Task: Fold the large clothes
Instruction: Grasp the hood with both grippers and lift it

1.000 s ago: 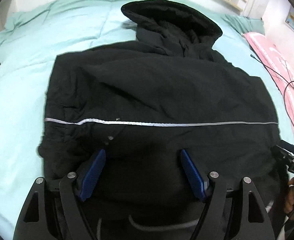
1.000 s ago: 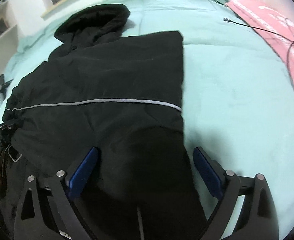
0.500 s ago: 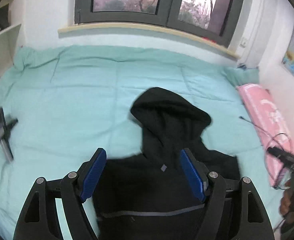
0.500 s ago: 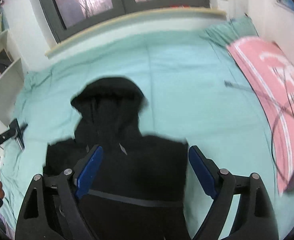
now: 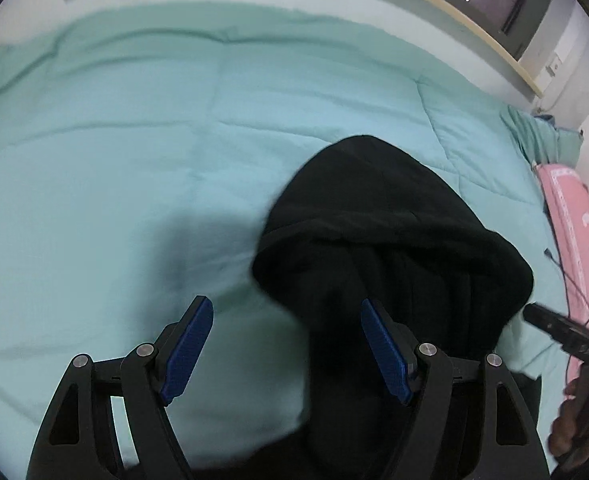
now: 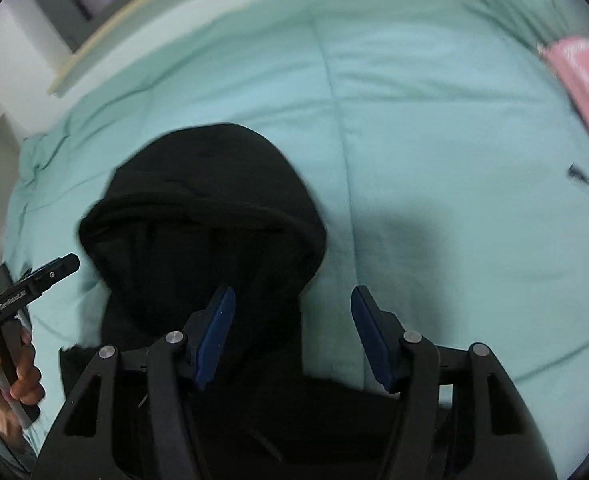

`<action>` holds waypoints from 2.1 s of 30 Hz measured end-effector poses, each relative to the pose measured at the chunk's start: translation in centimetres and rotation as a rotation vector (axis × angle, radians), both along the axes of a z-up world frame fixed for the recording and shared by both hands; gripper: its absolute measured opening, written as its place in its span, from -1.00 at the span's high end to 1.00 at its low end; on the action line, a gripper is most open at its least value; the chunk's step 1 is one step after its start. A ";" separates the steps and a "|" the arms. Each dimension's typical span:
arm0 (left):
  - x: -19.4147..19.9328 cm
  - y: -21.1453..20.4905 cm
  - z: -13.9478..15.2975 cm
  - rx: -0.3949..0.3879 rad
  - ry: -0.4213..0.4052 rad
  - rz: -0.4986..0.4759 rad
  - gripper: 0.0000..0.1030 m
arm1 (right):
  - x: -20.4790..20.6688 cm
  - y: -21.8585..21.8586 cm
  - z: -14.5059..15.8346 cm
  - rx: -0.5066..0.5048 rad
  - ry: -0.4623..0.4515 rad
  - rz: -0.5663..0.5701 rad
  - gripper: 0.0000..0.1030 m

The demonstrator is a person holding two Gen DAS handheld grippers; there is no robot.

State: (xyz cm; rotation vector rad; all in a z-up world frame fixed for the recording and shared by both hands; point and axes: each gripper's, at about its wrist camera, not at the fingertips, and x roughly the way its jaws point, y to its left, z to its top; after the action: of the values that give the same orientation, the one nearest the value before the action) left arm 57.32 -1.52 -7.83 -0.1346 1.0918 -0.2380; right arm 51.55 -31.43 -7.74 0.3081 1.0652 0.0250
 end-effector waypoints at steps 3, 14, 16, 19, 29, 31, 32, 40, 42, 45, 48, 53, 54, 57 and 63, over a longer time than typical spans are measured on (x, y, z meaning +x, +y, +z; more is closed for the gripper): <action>2.3 -0.7 -3.1 0.012 0.048 0.039 -0.40 | 1.8 -1.2 -2.7 0.079 0.032 -0.040 -0.16; 0.3 6.3 -2.8 -0.206 0.083 0.118 0.51 | 0.0 -1.7 -0.1 -0.060 -0.092 0.041 0.85; 1.7 5.8 -7.7 -0.140 0.171 0.104 0.42 | 1.2 -2.1 -4.6 0.002 0.008 0.039 0.85; 1.3 5.4 -8.5 -0.141 0.119 0.058 0.31 | 2.6 -4.0 -9.1 0.182 0.107 -0.022 0.79; -5.7 7.0 2.3 -0.046 -0.026 -0.079 0.06 | -3.0 -5.6 -1.2 0.089 0.040 0.086 0.07; -5.5 6.4 5.0 -0.073 -0.088 -0.096 0.05 | -2.9 -5.0 1.4 0.058 -0.014 0.110 0.07; -4.8 5.5 6.1 -0.088 -0.119 -0.108 0.00 | -2.6 -4.6 2.5 0.045 -0.041 0.118 0.07; 2.8 -1.5 -2.0 -0.104 0.062 -0.124 -0.20 | 4.8 2.7 -0.9 -0.021 0.002 0.276 -0.02; 3.3 -1.1 -6.6 -0.127 0.131 -0.096 -0.21 | 5.6 3.2 -4.7 -0.044 0.063 0.303 0.03; 3.1 -1.6 -6.7 -0.098 0.100 -0.107 -0.22 | 5.7 2.4 -7.4 -0.001 0.071 0.283 0.09; 2.9 -1.8 -5.9 -0.082 0.086 -0.119 -0.22 | 5.7 2.1 -6.4 0.000 0.081 0.278 0.07; 1.7 -0.6 -5.2 -0.174 0.055 -0.090 -0.21 | 6.5 4.2 1.8 0.014 -0.111 0.349 0.05; 1.6 -0.7 -5.5 -0.175 0.054 -0.090 -0.21 | 7.5 5.2 2.8 0.003 -0.137 0.362 0.05; 1.5 -0.9 -5.9 -0.170 0.047 -0.090 -0.21 | 11.3 8.0 1.8 -0.082 -0.133 0.397 0.06; 1.6 -0.7 -6.3 -0.171 0.047 -0.109 -0.22 | 14.1 7.7 -5.1 -0.096 0.014 0.384 0.16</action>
State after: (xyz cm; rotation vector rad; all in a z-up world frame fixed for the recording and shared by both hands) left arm 58.97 -2.22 -14.13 -0.2350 1.1261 -0.4280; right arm 65.62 -23.71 -12.86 0.0139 1.1225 0.3145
